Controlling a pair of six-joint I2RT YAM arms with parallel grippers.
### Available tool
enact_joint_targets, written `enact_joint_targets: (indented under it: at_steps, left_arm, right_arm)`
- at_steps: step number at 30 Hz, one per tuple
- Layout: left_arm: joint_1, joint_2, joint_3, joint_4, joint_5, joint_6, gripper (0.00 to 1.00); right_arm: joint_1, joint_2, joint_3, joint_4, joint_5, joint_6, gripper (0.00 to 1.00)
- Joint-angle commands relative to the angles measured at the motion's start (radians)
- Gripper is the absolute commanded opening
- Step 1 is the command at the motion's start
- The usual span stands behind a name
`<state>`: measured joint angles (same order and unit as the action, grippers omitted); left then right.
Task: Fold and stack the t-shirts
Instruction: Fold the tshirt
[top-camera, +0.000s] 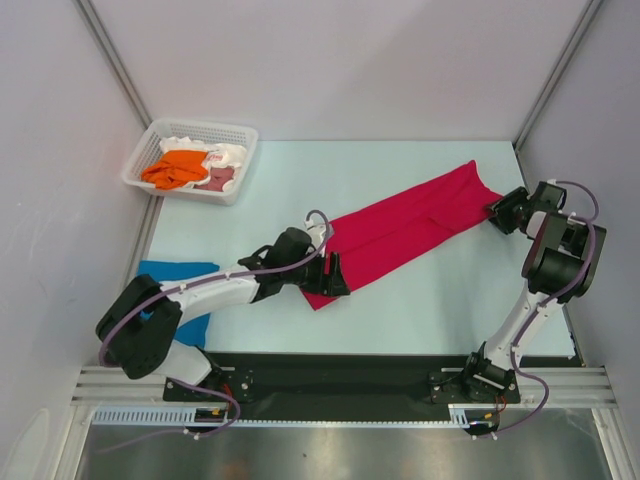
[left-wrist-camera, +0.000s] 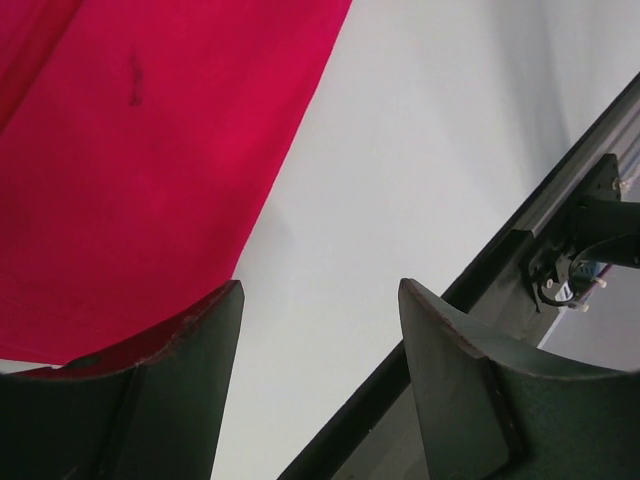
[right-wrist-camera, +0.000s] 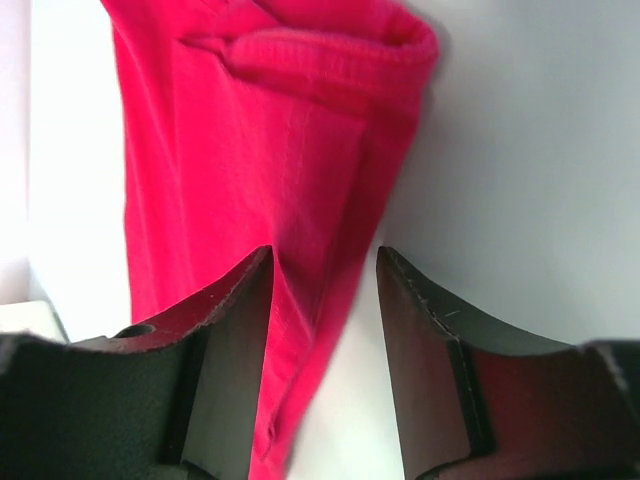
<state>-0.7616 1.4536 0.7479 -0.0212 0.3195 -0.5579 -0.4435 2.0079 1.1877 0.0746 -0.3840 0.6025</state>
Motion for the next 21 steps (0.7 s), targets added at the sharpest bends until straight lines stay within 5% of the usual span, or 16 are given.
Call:
enact_joint_targets:
  at_steps: [1, 4, 8, 10, 18, 21]
  left_arm:
    - [-0.002, -0.065, -0.010, 0.047, 0.029, -0.007, 0.69]
    - [-0.002, -0.104, -0.018, 0.038, 0.017, -0.014, 0.68]
    - [-0.001, -0.160, -0.022, 0.029, -0.008, -0.019, 0.68]
    - [0.001, -0.189, -0.009, -0.011, -0.036, -0.016, 0.68]
    - [0.090, -0.182, 0.076, -0.157, -0.125, 0.050, 0.73]
    - [0.182, -0.122, 0.100, -0.166, -0.099, 0.064, 0.74]
  right_arm:
    - [-0.004, 0.040, 0.041, 0.050, -0.001, 0.017, 0.51]
    - [-0.003, 0.069, 0.064, 0.039, 0.033, 0.013, 0.44]
    - [0.017, 0.123, 0.134, 0.036, 0.049, 0.005, 0.08]
    - [0.038, 0.155, 0.192, 0.033, 0.075, 0.006, 0.02]
    - [0.089, 0.377, 0.553, -0.070, 0.122, -0.033, 0.01]
    - [0.101, 0.464, 0.740, -0.175, 0.122, -0.058, 0.15]
